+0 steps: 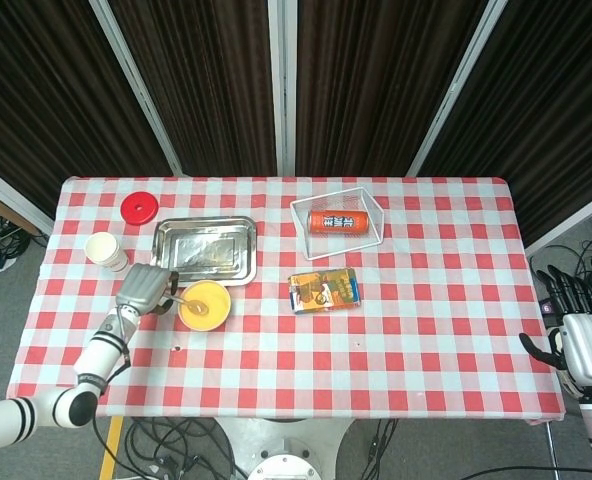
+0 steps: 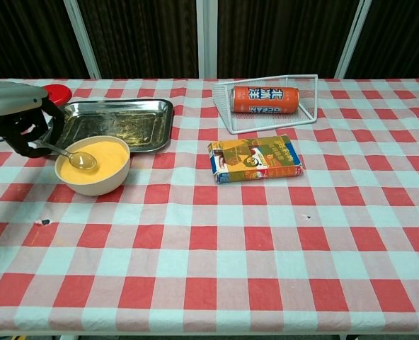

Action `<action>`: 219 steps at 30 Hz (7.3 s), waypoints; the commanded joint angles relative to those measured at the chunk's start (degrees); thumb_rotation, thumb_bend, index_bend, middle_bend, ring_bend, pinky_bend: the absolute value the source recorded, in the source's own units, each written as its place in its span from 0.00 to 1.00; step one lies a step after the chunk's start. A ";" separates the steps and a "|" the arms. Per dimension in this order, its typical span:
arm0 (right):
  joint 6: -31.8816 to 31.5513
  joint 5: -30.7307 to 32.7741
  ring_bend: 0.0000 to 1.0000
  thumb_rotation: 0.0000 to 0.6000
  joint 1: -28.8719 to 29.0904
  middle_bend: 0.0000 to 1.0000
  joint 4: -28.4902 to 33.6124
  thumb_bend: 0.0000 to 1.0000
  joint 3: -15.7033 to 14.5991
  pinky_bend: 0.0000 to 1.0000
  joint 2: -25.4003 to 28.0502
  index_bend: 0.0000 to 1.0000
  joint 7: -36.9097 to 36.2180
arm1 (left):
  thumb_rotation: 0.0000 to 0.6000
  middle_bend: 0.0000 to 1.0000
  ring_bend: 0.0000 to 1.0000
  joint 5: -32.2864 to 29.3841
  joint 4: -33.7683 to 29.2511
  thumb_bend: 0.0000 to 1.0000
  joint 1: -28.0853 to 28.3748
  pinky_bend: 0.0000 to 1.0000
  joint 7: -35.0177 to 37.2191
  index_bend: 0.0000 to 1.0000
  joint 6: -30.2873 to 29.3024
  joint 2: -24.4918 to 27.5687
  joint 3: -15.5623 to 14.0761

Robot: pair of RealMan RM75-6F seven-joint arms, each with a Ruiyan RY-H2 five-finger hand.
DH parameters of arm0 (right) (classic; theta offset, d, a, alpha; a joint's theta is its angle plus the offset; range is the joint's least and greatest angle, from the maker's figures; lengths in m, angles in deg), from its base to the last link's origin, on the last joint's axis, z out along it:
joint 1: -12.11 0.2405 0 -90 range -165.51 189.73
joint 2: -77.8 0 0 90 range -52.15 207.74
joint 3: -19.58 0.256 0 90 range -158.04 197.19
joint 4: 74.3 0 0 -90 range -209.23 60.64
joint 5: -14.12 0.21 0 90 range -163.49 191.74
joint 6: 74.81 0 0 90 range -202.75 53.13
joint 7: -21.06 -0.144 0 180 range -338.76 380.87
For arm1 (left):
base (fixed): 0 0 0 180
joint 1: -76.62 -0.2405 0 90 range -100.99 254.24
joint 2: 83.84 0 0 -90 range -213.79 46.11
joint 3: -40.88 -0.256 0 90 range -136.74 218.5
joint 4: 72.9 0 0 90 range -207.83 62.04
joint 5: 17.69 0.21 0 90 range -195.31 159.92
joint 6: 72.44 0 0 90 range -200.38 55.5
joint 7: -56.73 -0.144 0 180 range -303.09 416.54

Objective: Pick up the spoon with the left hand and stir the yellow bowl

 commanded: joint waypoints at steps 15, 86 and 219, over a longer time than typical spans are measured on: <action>-1.05 -0.52 0.00 1.00 -0.50 0.00 0.19 0.16 -0.08 0.00 0.46 0.00 -0.27 | 1.00 0.91 0.88 5.89 1.84 0.41 4.07 0.95 -27.66 0.65 -12.86 -5.02 -2.41; -1.39 -0.79 0.00 1.00 -1.13 0.00 -1.14 0.16 -0.37 0.00 -0.03 0.00 -2.14 | 1.00 0.91 0.88 16.48 9.17 0.42 0.58 0.95 -44.24 0.66 -17.17 -14.17 -6.40; -0.56 0.24 0.00 1.00 -1.55 0.00 0.23 0.13 -0.39 0.00 0.92 0.00 -1.49 | 1.00 0.92 0.89 -13.34 16.72 0.41 8.96 0.95 -11.65 0.66 4.03 -12.34 15.43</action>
